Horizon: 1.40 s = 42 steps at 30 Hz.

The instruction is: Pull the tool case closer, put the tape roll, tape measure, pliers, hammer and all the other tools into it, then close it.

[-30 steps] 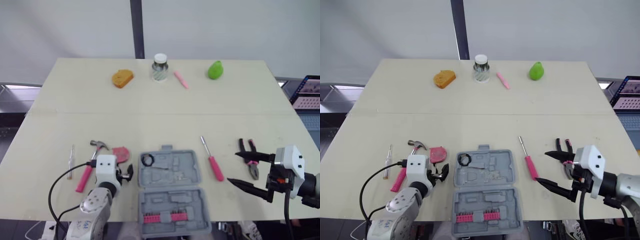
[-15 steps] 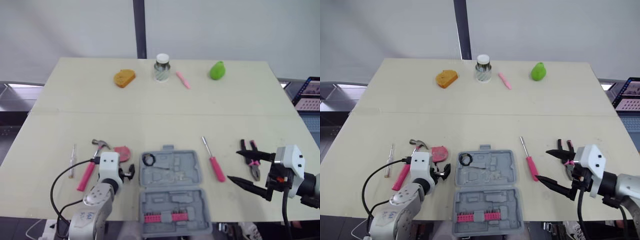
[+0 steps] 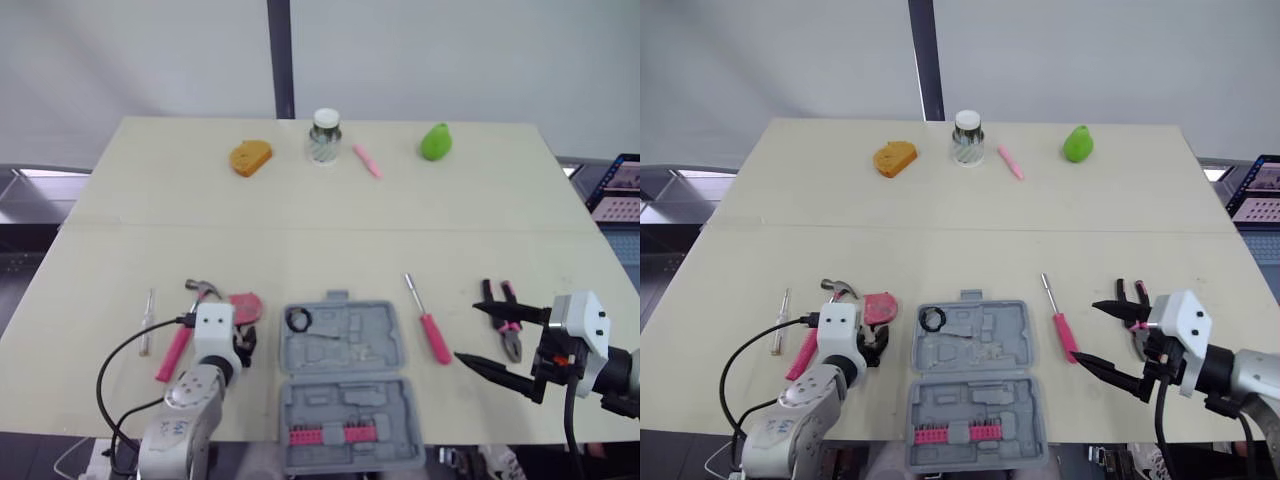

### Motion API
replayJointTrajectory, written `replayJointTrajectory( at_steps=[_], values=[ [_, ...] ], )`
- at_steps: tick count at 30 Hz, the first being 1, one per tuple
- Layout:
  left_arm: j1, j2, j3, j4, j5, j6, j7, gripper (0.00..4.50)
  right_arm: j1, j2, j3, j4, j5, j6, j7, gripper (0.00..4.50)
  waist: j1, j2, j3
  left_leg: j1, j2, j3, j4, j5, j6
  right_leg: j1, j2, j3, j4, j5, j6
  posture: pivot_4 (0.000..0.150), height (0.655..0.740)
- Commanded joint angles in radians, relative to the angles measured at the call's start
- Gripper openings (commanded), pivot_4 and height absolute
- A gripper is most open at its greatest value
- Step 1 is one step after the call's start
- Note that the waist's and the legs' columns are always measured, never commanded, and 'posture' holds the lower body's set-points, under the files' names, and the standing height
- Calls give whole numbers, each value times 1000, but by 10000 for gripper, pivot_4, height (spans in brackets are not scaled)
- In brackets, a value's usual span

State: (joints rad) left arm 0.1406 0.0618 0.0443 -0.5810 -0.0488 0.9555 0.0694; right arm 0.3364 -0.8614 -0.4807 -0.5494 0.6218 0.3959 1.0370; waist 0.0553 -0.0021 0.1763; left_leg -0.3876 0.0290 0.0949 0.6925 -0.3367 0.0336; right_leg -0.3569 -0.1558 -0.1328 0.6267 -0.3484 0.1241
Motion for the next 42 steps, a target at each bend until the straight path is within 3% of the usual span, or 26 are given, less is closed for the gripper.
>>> replayJointTrajectory(
  at_steps=[1, 2, 3, 16, 33, 42],
  values=[
    [17, -7, -6, 33, 3, 7, -3, 6568, 0, 3, -38, -26, 9, -11, -5, 45000, 1, 0, 0, 0, 0, 0, 0, 0, 0, 0, 0, 0, 0, 0, 0, 1500, 6950],
    [17, -8, -5, 35, 5, 5, -3, 816, -1, 2, -37, -25, 8, -10, -5, 45000, 1, 0, 0, 0, 0, 0, 0, 0, 0, 0, 0, 0, 0, 0, 0, 1500, 6950],
    [17, -9, -4, 37, 7, 4, -2, 341, -2, 2, -36, -24, 8, -11, -4, 45000, 1, 0, 0, 0, 0, 0, 0, 0, 0, 0, 0, 0, 0, 0, 0, 1500, 6950],
    [68, 41, -28, 18, 21, -1, -35, 341, -31, -4, -13, 4, -4, -21, 11, 45000, -2, 1, -1, 0, 0, 0, 0, 0, 0, 0, 0, 0, 0, 0, 0, 1500, 6950],
    [347, 155, 9, -102, 6, -37, -141, 341, -67, -2, 26, 43, -18, -34, 46, 45000, -22, 7, -4, 1, 2, 1, 0, -3, 0, 0, -1, 2, -2, 0, -1, 1500, 6950],
    [414, 170, 31, -25, 11, -154, -181, 341, -59, 4, 33, 46, -23, -46, 52, 45000, -30, 10, -6, 1, 1, 1, 0, -4, 1, 0, -7, 1, -2, -1, -1, 1500, 6950]
  ],
)
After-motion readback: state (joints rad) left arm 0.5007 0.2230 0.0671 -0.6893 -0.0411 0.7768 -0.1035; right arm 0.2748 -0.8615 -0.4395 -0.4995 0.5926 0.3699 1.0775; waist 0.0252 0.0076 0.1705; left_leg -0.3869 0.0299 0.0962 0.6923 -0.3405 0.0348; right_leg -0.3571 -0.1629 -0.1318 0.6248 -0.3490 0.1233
